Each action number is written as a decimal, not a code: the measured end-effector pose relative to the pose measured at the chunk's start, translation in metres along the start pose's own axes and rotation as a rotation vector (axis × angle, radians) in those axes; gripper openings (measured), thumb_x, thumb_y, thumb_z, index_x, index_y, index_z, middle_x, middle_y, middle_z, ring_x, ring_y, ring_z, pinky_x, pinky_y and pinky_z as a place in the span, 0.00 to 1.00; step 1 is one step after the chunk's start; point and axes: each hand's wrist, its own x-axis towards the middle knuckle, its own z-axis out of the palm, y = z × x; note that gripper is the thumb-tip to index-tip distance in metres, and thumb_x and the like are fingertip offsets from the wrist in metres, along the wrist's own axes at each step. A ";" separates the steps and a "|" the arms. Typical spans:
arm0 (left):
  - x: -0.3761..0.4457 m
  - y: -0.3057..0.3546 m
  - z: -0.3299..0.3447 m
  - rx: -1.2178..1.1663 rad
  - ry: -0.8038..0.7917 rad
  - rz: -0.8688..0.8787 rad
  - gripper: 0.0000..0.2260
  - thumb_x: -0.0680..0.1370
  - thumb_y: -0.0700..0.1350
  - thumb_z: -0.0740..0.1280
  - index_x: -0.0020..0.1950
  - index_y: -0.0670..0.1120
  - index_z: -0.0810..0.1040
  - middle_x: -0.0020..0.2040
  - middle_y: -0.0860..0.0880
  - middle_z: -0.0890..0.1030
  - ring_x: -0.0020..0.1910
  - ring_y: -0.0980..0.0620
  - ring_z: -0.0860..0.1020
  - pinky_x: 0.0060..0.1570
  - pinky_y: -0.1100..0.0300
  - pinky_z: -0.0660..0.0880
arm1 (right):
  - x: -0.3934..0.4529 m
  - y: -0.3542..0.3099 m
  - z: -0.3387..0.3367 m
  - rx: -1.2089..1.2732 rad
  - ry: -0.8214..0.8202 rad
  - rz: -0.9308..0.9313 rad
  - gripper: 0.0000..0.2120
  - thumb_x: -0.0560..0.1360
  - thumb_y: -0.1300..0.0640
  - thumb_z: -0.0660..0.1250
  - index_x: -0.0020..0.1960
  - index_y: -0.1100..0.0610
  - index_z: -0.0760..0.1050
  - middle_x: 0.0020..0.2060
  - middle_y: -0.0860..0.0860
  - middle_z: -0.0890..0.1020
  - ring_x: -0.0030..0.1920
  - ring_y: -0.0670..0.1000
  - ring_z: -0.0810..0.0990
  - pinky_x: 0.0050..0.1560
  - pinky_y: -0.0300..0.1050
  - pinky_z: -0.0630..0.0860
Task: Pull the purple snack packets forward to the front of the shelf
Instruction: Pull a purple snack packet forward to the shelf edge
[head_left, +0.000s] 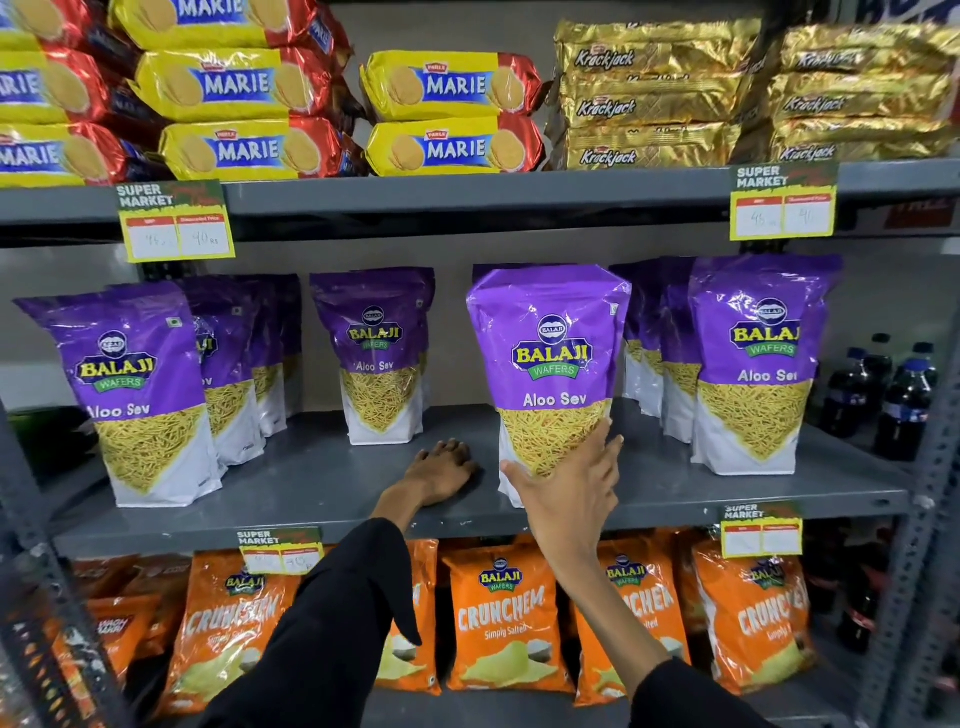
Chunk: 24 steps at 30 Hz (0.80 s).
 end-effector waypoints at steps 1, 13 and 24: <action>-0.001 -0.001 0.000 -0.006 -0.008 0.004 0.26 0.84 0.57 0.52 0.78 0.45 0.61 0.81 0.43 0.58 0.81 0.45 0.55 0.78 0.45 0.52 | 0.000 0.002 -0.001 0.004 0.013 -0.016 0.63 0.62 0.32 0.76 0.80 0.55 0.42 0.79 0.63 0.52 0.78 0.64 0.56 0.71 0.67 0.63; -0.017 0.003 0.005 0.076 -0.030 -0.017 0.29 0.84 0.57 0.47 0.82 0.44 0.49 0.83 0.44 0.48 0.82 0.46 0.46 0.79 0.46 0.46 | 0.001 0.011 0.001 0.072 -0.026 -0.046 0.59 0.65 0.38 0.77 0.79 0.55 0.43 0.78 0.60 0.57 0.77 0.63 0.59 0.70 0.66 0.68; -0.022 0.007 0.004 0.077 -0.016 -0.020 0.29 0.84 0.57 0.46 0.82 0.45 0.49 0.83 0.45 0.48 0.82 0.47 0.47 0.79 0.47 0.46 | 0.024 0.005 0.016 0.090 -0.097 -0.025 0.59 0.67 0.43 0.78 0.79 0.61 0.42 0.78 0.64 0.53 0.77 0.66 0.55 0.73 0.65 0.63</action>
